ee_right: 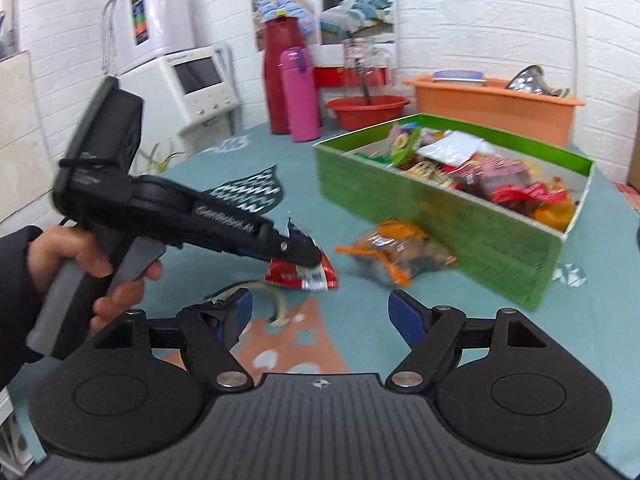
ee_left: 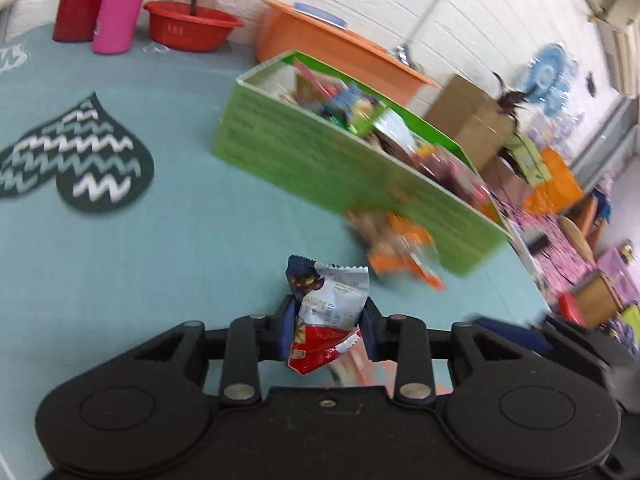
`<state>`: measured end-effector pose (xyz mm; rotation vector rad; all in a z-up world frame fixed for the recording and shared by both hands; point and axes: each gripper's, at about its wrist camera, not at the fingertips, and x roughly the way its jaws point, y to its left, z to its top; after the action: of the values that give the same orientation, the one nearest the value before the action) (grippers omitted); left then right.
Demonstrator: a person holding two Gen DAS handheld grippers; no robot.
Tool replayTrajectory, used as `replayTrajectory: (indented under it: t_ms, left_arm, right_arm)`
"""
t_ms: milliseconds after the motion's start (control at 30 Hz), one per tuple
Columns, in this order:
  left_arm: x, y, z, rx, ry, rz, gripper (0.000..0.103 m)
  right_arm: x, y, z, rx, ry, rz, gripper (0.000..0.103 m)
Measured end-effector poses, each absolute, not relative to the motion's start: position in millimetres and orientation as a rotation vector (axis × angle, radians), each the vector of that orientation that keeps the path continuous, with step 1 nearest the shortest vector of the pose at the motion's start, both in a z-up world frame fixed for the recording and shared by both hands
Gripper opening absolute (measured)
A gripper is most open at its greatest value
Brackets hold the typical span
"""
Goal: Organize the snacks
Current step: 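Grasp the red-white snack packet with the left tool while the right tool closes on it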
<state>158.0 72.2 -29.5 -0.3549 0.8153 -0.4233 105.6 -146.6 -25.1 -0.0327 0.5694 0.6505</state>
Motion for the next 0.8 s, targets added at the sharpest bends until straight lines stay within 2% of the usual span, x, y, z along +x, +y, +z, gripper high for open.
replayTrajectory:
  t_ms: [33, 67, 100, 167, 667, 800]
  left_arm:
    - [145.6, 73.9, -30.2, -0.371, 0.818, -0.434, 0.040]
    - [135.0, 76.2, -30.7, -0.389, 0.818, -0.434, 0.055]
    - [126.0, 79.0, -31.1, -0.411, 0.818, -0.435, 0.079]
    - [113.6, 83.8, -30.9, -0.445, 0.822, -0.447, 0.089]
    - [117.1, 79.4, -32.3, -0.448, 0.794, -0.433, 0.088]
    - [120.9, 75.2, -34.1, -0.419, 0.789, -0.421, 0.073]
  right_arm:
    - [101.2, -142.6, -28.1, -0.040, 0.577, 0.673, 0.103]
    - [98.4, -139.0, -31.2, -0.048, 0.587, 0.693, 0.103]
    - [96.1, -134.6, -33.9, -0.058, 0.599, 0.711, 0.103]
    - [92.6, -126.1, -39.1, -0.085, 0.612, 0.738, 0.103]
    - [101.2, -94.9, -48.5, -0.139, 0.607, 0.750, 0.103]
    - [104.5, -86.3, -53.1, -0.185, 0.585, 0.723, 0.088]
